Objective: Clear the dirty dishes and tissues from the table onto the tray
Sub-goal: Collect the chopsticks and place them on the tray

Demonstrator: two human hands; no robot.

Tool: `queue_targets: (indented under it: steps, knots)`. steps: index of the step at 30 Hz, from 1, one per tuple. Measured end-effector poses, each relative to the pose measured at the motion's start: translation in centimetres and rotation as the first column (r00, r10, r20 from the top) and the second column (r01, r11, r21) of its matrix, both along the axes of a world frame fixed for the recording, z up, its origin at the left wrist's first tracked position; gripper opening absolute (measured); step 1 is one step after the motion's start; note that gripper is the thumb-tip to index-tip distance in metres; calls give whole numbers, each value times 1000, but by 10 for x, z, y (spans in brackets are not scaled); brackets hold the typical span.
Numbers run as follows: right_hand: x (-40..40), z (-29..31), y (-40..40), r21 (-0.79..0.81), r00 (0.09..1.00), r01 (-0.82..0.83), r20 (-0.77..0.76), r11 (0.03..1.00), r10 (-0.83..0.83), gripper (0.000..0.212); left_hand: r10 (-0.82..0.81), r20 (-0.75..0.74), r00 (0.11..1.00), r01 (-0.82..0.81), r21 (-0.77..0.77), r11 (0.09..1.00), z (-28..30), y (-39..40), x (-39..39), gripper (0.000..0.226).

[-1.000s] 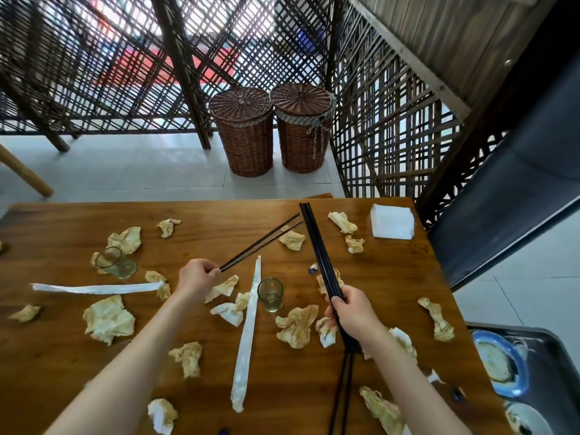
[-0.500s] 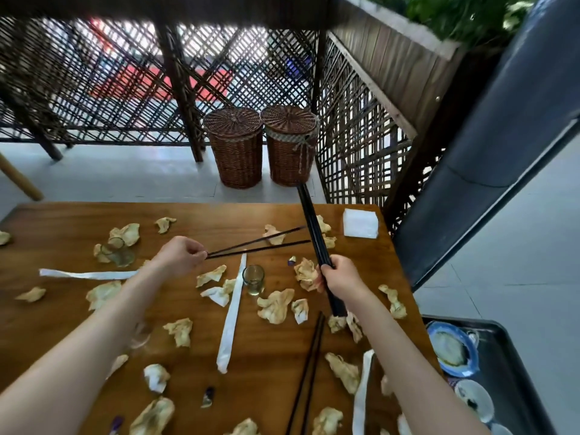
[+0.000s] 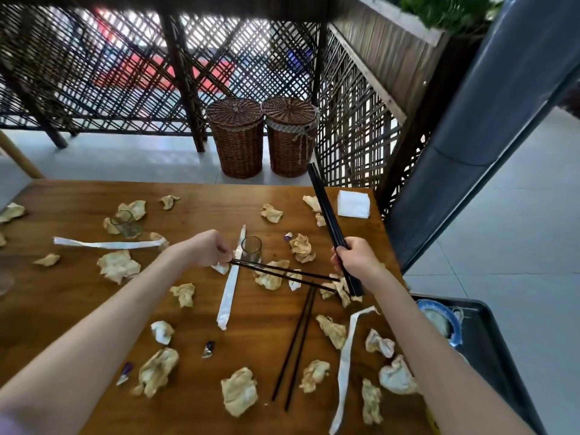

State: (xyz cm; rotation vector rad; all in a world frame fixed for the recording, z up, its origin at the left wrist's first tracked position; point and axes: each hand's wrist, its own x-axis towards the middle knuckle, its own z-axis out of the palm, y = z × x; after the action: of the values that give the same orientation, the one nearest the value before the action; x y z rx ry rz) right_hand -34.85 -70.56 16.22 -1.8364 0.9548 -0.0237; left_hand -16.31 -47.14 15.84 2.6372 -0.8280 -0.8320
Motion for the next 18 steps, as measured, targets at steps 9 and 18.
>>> queue_targets:
  steps: [9, 18]
  knots:
    - [-16, -12, 13, 16, 956, -217, -201, 976, 215, 15, -125, -3, 992, 125, 33, 992, 8, -8, -18, 19]
    - [-28, -27, 23, 19, 864, -424, -293, 906, 410, 15, -199, 1, 980, 198, 30, 980, 17, -20, -33, 18]
